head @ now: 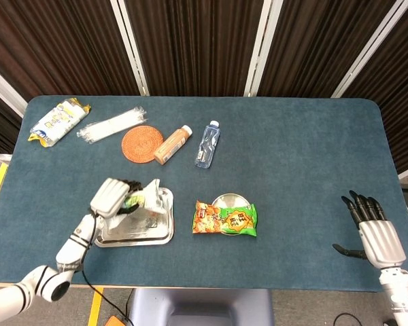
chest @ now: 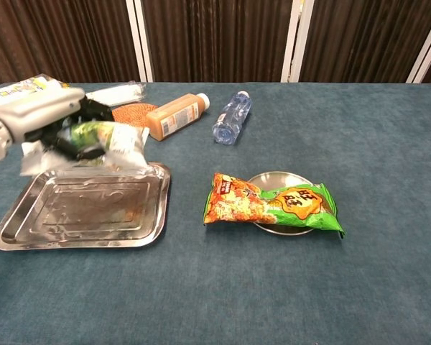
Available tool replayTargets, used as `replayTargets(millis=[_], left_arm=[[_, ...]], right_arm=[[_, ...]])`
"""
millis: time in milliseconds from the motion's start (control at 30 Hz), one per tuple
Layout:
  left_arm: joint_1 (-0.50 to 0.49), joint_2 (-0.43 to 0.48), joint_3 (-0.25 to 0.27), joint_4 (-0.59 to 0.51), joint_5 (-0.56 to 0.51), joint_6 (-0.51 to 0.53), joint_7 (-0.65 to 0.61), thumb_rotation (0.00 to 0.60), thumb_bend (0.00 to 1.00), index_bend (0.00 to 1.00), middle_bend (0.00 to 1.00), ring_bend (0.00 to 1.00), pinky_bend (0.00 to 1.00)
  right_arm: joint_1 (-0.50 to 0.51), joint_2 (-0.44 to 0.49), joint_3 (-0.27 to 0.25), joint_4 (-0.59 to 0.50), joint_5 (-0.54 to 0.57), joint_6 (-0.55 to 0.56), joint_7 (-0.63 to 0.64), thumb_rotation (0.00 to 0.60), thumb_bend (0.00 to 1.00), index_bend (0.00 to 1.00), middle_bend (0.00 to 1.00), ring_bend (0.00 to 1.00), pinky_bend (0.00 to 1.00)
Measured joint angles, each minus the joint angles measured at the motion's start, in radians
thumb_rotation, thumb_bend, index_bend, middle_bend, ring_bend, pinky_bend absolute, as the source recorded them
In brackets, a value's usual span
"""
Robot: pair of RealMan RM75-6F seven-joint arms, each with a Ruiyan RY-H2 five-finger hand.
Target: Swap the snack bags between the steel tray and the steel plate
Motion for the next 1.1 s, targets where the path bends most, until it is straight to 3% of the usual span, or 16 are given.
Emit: replayTargets(millis=[100, 267, 700, 800, 933, 1100], left_arm=[[-0.055, -0.036, -0.035, 0.113, -0.01, -0.023, -0.064, 0.6, 0.45, 0.6, 0.67, 0.57, 0.65], [-0.139, -0.092, -0.044, 0.292, 0.022, -0.037, -0.24, 0.6, 0.45, 0.59, 0.67, 0.56, 0.63], [-0.359, -0.388, 0.031, 0.766, 0.121, -0.068, -0.616, 0.6, 0.43, 0.54, 0.62, 0.5, 0.54], [-0.387, -0.443, 0.05, 0.834, 0.124, -0.089, -0.66, 0.6, 0.42, 0.45, 0.52, 0.4, 0.43], [-0.412, -0.479, 0.062, 0.881, 0.114, -0.148, -0.683, 0.6, 0.38, 0.19, 0.24, 0.12, 0.18], [-0.434, -0.518, 0.062, 0.934, 0.085, -0.184, -0.69, 0.6, 0.36, 0.01, 0.03, 0.0, 0.04]], right_arm=[[0.003, -0.008, 0.002, -0.001, 0.005, -0.005, -0.009, 0.6, 0.02, 0.0, 0.0, 0.0, 0.0], [0.011, -0.059, 0.014, 0.001, 0.035, -0.017, -0.076, 0.6, 0.02, 0.0, 0.0, 0.0, 0.0], [0.039, -0.075, 0.035, 0.025, 0.104, -0.085, -0.079, 0.6, 0.02, 0.0, 0.0, 0.0, 0.0], [0.042, -0.072, 0.035, 0.027, 0.108, -0.094, -0.072, 0.6, 0.02, 0.0, 0.0, 0.0, 0.0], [0.043, -0.066, 0.032, 0.026, 0.104, -0.096, -0.058, 0.6, 0.02, 0.0, 0.0, 0.0, 0.0], [0.045, -0.061, 0.027, 0.025, 0.097, -0.099, -0.049, 0.6, 0.02, 0.0, 0.0, 0.0, 0.0]])
